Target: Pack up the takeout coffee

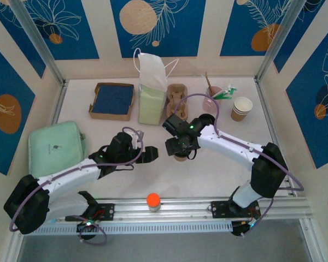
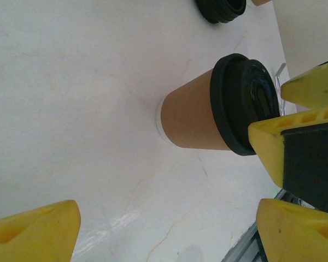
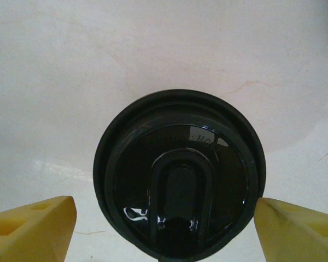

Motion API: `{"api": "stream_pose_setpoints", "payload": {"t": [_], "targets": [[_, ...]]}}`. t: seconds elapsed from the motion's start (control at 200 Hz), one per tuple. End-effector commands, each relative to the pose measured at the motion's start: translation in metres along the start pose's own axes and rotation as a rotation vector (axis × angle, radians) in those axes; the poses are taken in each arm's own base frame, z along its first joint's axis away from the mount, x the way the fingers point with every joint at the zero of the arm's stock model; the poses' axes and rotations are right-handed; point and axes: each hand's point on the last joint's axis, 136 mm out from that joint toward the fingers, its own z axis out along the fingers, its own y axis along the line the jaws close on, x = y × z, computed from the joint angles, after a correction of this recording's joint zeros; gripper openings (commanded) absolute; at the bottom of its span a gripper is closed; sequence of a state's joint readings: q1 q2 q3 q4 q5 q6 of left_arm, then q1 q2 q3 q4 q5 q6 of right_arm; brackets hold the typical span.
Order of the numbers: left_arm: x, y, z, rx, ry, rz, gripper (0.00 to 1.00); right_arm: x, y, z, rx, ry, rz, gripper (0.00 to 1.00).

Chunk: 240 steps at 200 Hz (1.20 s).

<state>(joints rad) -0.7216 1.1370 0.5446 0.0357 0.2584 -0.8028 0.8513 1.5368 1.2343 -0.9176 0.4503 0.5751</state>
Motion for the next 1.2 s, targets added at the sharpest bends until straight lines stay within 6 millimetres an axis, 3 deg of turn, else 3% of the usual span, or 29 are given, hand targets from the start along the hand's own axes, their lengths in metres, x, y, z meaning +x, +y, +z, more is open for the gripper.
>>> {"api": "stream_pose_setpoints", "payload": {"t": [0.0, 0.47, 1.196], "targets": [[-0.002, 0.005, -0.003, -0.016, -0.012, -0.009, 0.84, -0.006, -0.003, -0.011, 0.029, -0.03, -0.006, 0.86], [0.0, 0.008, -0.002, -0.019, -0.012, -0.015, 0.84, -0.003, -0.008, 0.01, 0.058, 0.024, 0.01, 0.86], [0.001, 0.011, -0.001, -0.022, -0.015, -0.017, 0.84, 0.005, -0.011, 0.026, 0.037, 0.064, 0.042, 0.76]]}}
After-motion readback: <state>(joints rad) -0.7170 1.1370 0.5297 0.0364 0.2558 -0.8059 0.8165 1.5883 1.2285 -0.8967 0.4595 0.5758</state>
